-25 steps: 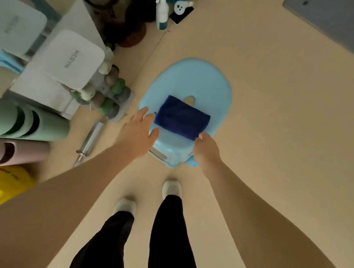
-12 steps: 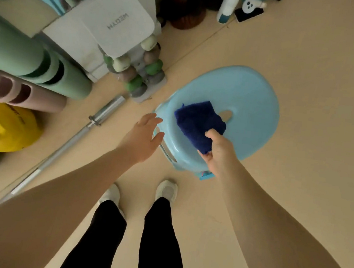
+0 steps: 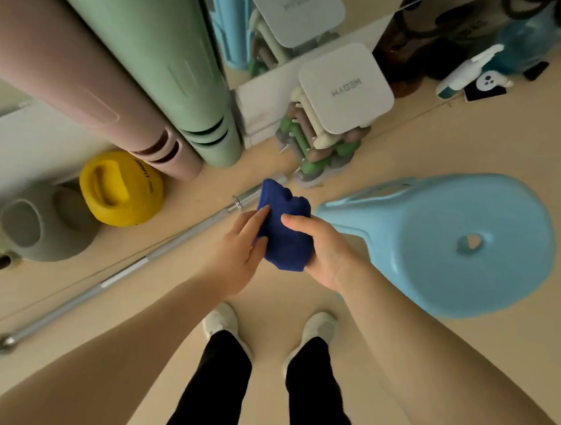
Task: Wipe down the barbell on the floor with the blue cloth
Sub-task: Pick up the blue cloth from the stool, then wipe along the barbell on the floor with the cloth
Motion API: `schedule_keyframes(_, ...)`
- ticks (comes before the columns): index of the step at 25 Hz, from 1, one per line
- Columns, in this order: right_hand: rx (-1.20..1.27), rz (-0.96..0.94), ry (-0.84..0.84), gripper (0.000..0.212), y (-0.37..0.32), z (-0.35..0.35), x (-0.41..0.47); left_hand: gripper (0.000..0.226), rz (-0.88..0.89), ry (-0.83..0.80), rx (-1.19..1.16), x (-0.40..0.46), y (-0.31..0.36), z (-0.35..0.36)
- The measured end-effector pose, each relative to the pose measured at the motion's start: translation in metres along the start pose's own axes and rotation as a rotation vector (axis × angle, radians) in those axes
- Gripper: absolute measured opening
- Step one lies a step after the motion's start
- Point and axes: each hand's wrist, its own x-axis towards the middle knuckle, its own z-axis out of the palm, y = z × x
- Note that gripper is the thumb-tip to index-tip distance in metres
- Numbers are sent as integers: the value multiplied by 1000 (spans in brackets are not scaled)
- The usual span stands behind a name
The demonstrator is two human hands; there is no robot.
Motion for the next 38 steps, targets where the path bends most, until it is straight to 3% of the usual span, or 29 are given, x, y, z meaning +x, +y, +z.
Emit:
schedule_keyframes(6, -63, 24, 3, 8, 40, 38, 92, 48, -18, 122, 41, 16, -89, -8)
schedule_keyframes(11, -319, 24, 309, 12, 76, -29, 206, 42, -109, 162, -34, 92, -172, 61)
schedule_keyframes(14, -457, -14, 430, 32, 89, -80, 276, 42, -247, 225, -68, 147, -231, 99)
schedule_keyframes(17, -554, -243, 454, 36, 80, -101, 338, 45, -299, 257, 30, 199, -284, 121)
schedule_keyframes(20, -954, -611, 555, 39, 80, -107, 396, 44, -291, 253, 90, 243, -318, 134)
schedule_keyframes(22, -1315, -791, 458, 45, 102, -110, 434, 53, -273, 220, 80, 268, -338, 146)
schedule_keyframes(25, -1757, -745, 202, 48, 155, -113, 475, 70, -224, 175, 73, 291, -356, 170)
schedule_keyframes(30, -1933, -737, 116, 39, 137, -135, 477, 73, -263, 266, 175, 294, -352, 176)
schedule_keyframes(33, -1877, -707, 439, 42, 120, -153, 483, 79, -311, 262, 143, 297, -355, 176)
schedule_keyframes(34, -1824, -717, 456, 42, 126, -146, 483, 81, -323, 267, 108, 297, -356, 175)
schedule_keyframes(38, -1887, -804, 31, 50, 159, -115, 477, 81, -341, 270, 102, 295, -351, 171)
